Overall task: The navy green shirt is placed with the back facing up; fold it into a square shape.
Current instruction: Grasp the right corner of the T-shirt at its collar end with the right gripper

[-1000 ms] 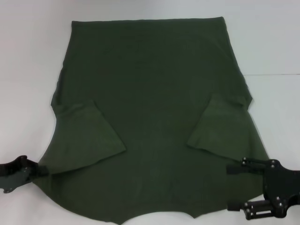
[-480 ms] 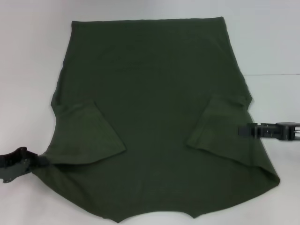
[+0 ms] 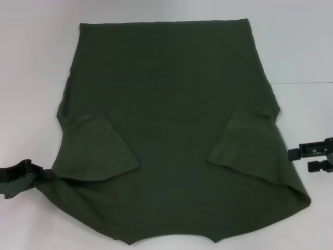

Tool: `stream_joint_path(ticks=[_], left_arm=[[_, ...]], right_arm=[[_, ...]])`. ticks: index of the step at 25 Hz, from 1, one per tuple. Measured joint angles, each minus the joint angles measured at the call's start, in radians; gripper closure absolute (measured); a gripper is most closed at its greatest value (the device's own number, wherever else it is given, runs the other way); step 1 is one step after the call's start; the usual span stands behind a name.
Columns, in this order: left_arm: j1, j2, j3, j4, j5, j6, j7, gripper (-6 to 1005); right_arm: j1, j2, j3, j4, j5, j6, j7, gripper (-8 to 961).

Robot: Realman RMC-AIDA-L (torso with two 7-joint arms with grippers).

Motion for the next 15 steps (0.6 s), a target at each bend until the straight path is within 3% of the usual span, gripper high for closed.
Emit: stream_joint_path(ticks=[6, 15], left_arm=[[-0.001, -0.002, 0.001, -0.003, -0.009, -0.001, 0.001, 996], [-0.007, -0.003, 0.003, -0.004, -0.017, -0.007, 0.009, 996]], right_arm=[[0.009, -0.003, -0.001, 0.0, -0.08, 0.007, 0.035, 27], [0.019, 0.01, -0.045, 0.046, -0.105, 0.075, 0.036, 29]])
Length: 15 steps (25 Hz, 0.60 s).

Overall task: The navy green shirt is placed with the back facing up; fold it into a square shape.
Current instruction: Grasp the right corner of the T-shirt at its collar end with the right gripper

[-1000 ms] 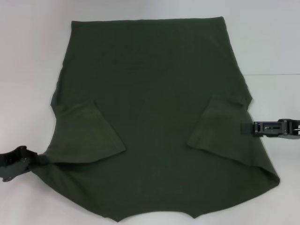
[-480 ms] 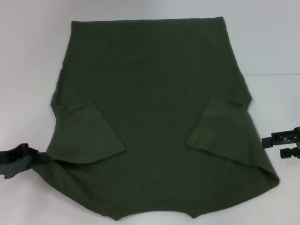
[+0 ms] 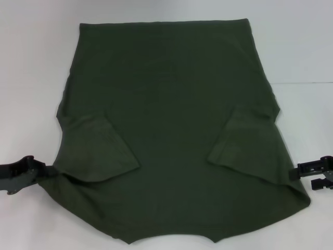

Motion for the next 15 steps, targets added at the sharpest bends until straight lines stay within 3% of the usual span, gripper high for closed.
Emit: stream_joint_path(ticks=[15], left_arm=[[-0.006, -0.002, -0.005, -0.002, -0.008, 0.0, 0.002, 996]], right_arm=[[0.007, 0.013, -0.045, 0.011, -0.004, 0.037, 0.004, 33]])
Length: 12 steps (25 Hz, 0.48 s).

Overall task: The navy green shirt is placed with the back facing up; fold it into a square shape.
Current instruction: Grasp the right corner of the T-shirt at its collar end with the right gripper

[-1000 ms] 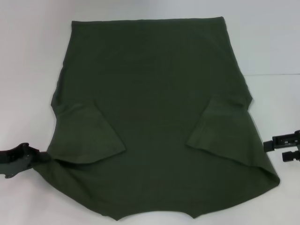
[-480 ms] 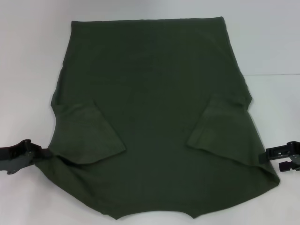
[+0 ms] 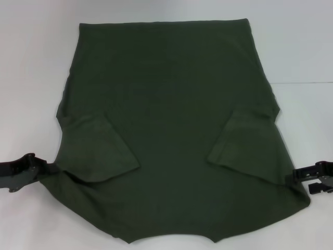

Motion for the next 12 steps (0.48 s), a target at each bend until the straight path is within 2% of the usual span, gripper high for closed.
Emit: stream_joint_path(ticks=[12], left_arm=[[-0.002, 0.0, -0.004, 0.0, -0.002, 0.0, 0.0, 996]], right_arm=[[0.004, 0.017, -0.02, 0.01, 0.0, 0.028, -0.007, 36]])
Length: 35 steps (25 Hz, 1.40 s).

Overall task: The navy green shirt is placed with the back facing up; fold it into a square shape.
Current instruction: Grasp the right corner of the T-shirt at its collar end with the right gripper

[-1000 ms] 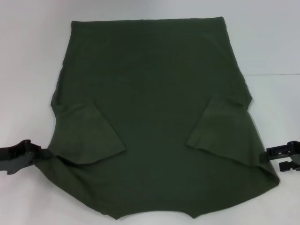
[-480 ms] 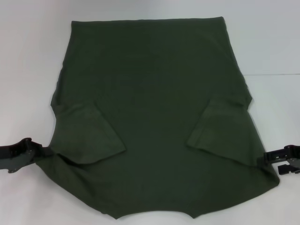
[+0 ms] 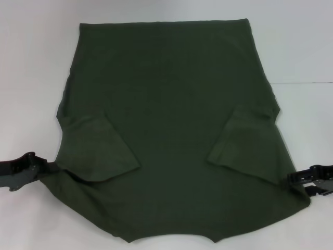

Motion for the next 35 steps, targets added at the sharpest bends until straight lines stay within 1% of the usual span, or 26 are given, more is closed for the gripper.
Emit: stream_joint_path(ticks=[10, 25, 31, 35], left_arm=[[-0.001, 0.0, 0.007, 0.0, -0.021, 0.003, 0.003, 996], [-0.002, 0.002, 0.009, 0.0, -0.039, 0.0, 0.015, 996], [-0.002, 0.002, 0.009, 0.0, -0.039, 0.0, 0.015, 996], [-0.003, 0.003, 0.009, 0.0, -0.039, 0.0, 0.015, 996]], right_arm=[[0.008, 0.018, 0.006, 0.0, 0.008, 0.001, -0.012, 39], [0.01, 0.02, 0.007, -0.004, 0.018, 0.002, -0.003, 42], [0.013, 0.018, 0.002, -0.002, 0.0, 0.025, 0.009, 207], [0.013, 0.018, -0.003, -0.002, -0.002, 0.026, 0.01, 297]])
